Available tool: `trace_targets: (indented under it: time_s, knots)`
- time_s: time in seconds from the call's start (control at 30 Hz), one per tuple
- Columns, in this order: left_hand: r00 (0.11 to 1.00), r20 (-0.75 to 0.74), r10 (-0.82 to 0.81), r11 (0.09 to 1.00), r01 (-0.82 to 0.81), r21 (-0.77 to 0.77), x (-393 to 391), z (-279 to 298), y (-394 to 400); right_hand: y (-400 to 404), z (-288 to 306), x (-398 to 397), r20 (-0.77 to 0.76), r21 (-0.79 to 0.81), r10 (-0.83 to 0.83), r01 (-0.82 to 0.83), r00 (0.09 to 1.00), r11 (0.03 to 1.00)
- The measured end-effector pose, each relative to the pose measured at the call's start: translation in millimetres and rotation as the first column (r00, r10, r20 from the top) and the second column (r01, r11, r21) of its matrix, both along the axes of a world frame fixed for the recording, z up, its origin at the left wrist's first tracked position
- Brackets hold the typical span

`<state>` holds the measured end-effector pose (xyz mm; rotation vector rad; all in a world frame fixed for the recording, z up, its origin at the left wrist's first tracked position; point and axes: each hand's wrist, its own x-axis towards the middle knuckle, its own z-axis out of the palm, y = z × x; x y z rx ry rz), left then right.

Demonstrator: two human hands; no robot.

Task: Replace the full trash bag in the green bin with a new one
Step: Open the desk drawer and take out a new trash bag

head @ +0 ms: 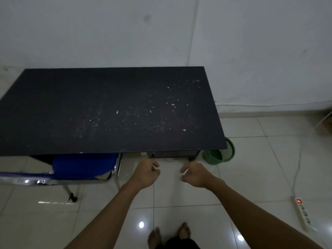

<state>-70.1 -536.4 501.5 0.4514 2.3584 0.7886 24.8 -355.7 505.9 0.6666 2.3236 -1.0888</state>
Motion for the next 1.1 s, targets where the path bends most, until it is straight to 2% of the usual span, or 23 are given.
trace_targets:
  time_s: [0.13,0.4,0.63,0.9,1.1]
  knots:
    - [0.999,-0.007,0.045,0.999,-0.044,0.031,5.1,-8.5,-13.7,-9.3,-2.8,3.0,-0.035,-0.004,0.047,-0.047,0.998,0.999]
    - [0.993,0.026,0.113,0.993,-0.114,0.033,39.1,-22.1,-30.8,-5.5,-21.5,20.1,-0.073,-0.018,0.000,-0.001,0.997,1.000]
    - [0.966,0.037,0.255,0.963,-0.257,0.083,63.6,-62.0,-8.0,19.3,-70.7,14.2,-0.120,-0.087,-0.005,-0.006,0.993,0.996]
    - [0.936,0.015,0.351,0.918,-0.348,0.189,33.8,-149.6,37.8,43.8,-160.3,-20.5,-0.327,-0.016,-0.077,0.076,0.942,0.997]
    - [0.901,-0.029,0.434,0.854,-0.401,0.332,-10.9,-229.4,45.7,42.8,-237.1,-55.9,-0.568,0.020,-0.148,0.194,0.810,0.981]
